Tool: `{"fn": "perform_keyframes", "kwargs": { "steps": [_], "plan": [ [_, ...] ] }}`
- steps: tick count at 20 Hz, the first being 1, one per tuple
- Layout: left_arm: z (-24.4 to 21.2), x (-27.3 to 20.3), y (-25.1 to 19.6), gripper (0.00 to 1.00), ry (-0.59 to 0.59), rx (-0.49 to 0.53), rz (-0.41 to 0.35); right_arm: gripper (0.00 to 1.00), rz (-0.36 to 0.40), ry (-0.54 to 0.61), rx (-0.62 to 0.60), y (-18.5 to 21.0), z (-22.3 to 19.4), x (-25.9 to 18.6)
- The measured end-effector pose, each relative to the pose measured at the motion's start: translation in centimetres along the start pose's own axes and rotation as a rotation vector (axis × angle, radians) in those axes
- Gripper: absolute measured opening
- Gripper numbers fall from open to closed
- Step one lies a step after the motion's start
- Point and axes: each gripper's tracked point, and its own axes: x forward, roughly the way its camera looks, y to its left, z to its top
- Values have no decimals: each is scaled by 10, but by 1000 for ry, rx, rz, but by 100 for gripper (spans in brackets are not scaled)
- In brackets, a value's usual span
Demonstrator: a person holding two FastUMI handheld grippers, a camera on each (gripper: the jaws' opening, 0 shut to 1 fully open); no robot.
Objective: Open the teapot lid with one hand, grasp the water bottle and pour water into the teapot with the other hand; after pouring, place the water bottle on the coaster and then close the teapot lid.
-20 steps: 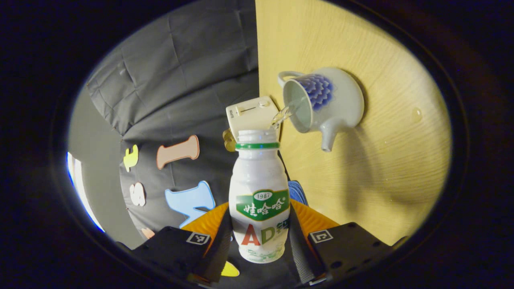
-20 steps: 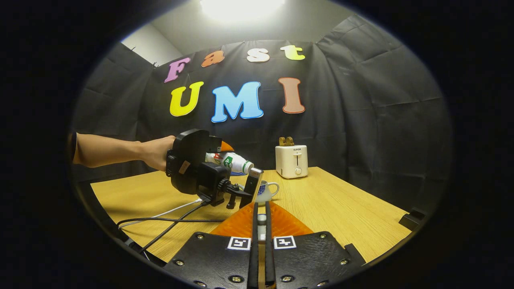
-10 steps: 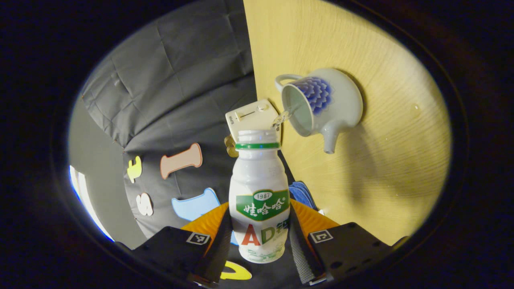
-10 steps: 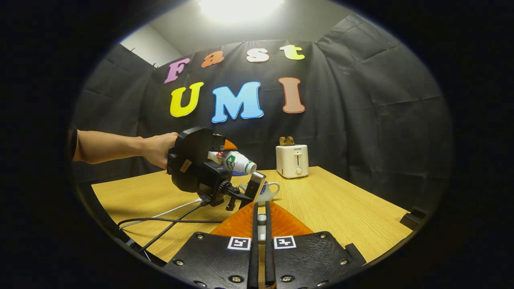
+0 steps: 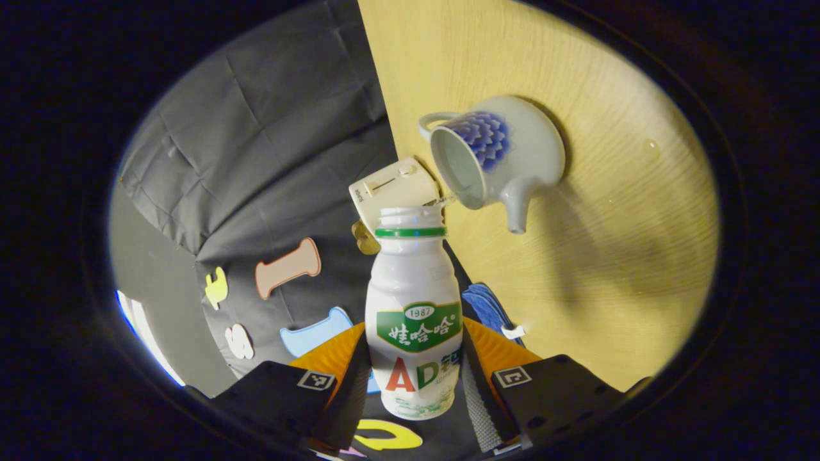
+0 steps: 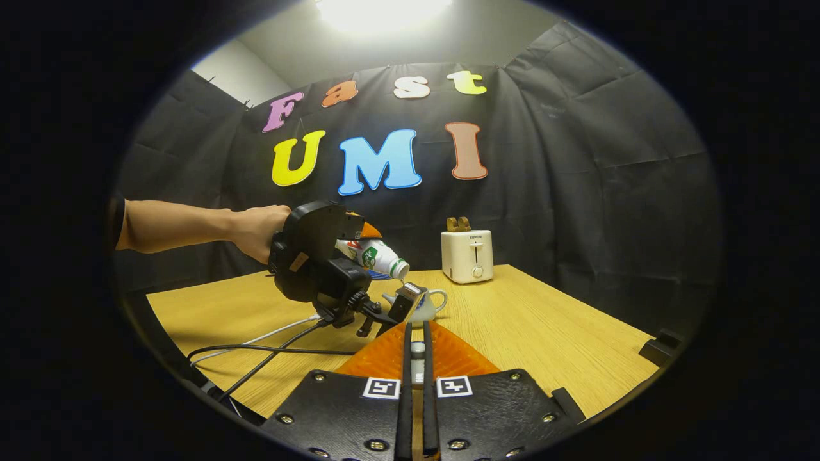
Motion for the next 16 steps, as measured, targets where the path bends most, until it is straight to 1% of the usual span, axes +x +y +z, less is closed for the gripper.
{"fn": "perform_keyframes", "kwargs": {
  "steps": [1, 2, 3, 6, 7, 8, 9, 12, 13, 15, 16],
  "plan": [
    [1, 1, 1, 75, -3, 9, 2, 6, 0, -3, 1, 0, 0, 0],
    [3, 2, 1, 80, -5, 14, 1, 6, -2, -5, -1, 0, 2, 0],
    [5, 2, 2, 75, -11, 21, 1, 6, -3, -5, -4, 0, 1, 1],
    [11, 3, 2, 75, -25, 15, 1, 6, -1, 1, -1, -1, -1, 0],
    [9, 4, 1, 80, -25, 17, -3, 6, -1, 2, -1, 0, -1, 1],
    [9, 4, 2, 80, -25, 19, -3, 6, -1, 2, 0, -1, -1, 1],
    [10, 4, 3, 75, -26, 23, -2, 6, 1, 0, 1, 0, 0, 1],
    [13, 4, 2, 75, -39, -2, 4, 6, 2, -7, 3, -1, 1, 0],
    [15, 4, -2, 71, -45, -25, -7, 6, 1, -11, 4, -1, 3, -1],
    [12, 4, -6, 75, -40, -34, -18, 6, 1, -12, 4, -1, 3, 0],
    [13, 5, -7, 80, -41, -37, -19, 6, 2, -7, 4, 0, 1, 1]
  ]
}}
